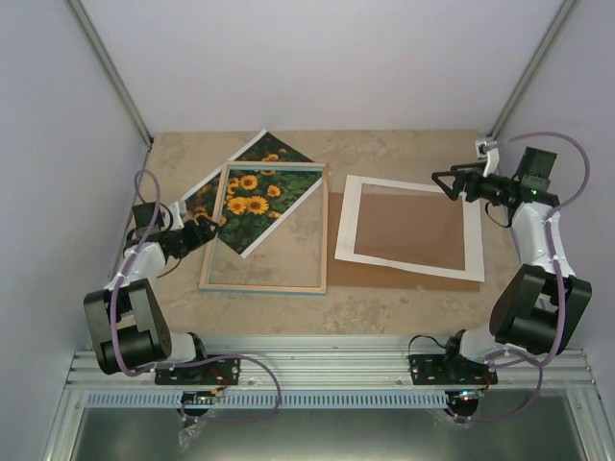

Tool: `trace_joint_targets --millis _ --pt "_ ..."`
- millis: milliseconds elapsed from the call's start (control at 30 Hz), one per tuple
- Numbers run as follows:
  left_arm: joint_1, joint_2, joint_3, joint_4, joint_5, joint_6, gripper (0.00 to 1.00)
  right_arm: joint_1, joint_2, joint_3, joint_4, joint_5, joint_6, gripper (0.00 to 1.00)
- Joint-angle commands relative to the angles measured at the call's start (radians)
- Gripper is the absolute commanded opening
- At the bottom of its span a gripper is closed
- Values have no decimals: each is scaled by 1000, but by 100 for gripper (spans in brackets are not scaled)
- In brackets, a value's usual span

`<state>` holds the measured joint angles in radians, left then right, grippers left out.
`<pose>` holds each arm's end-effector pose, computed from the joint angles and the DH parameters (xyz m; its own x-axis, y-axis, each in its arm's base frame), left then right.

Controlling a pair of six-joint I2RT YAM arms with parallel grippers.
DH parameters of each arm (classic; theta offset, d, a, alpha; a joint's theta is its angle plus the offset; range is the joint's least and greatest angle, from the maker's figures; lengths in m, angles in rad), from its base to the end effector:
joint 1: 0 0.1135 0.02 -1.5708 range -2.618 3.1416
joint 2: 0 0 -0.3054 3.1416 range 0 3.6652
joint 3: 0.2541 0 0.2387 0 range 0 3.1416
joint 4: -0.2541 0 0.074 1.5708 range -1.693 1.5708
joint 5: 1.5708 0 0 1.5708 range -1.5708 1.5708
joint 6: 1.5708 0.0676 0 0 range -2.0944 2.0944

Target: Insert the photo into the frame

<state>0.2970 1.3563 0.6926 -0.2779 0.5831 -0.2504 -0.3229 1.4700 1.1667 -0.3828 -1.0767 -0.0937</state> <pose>0.2506 0.0378 0.2114 -0.7652 -0.4505 -0.4598 -0.1280 0.8066 -0.5771 0.3126 -0.0418 0.3384 -0.5518 0.1379 -0.8225 -0.5495 0.6818 0.4829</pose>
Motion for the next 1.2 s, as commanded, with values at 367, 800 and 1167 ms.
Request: trace_joint_targets --millis 367,800,1167 --pt "-275 -111 60 -19 -209 186 96 -89 121 48 -248 283 -202 96" --pt "-786 194 342 60 -262 313 89 -307 284 63 -364 350 -319 91" --pt "-964 598 662 88 -196 193 81 -348 434 90 -387 369 -313 85"
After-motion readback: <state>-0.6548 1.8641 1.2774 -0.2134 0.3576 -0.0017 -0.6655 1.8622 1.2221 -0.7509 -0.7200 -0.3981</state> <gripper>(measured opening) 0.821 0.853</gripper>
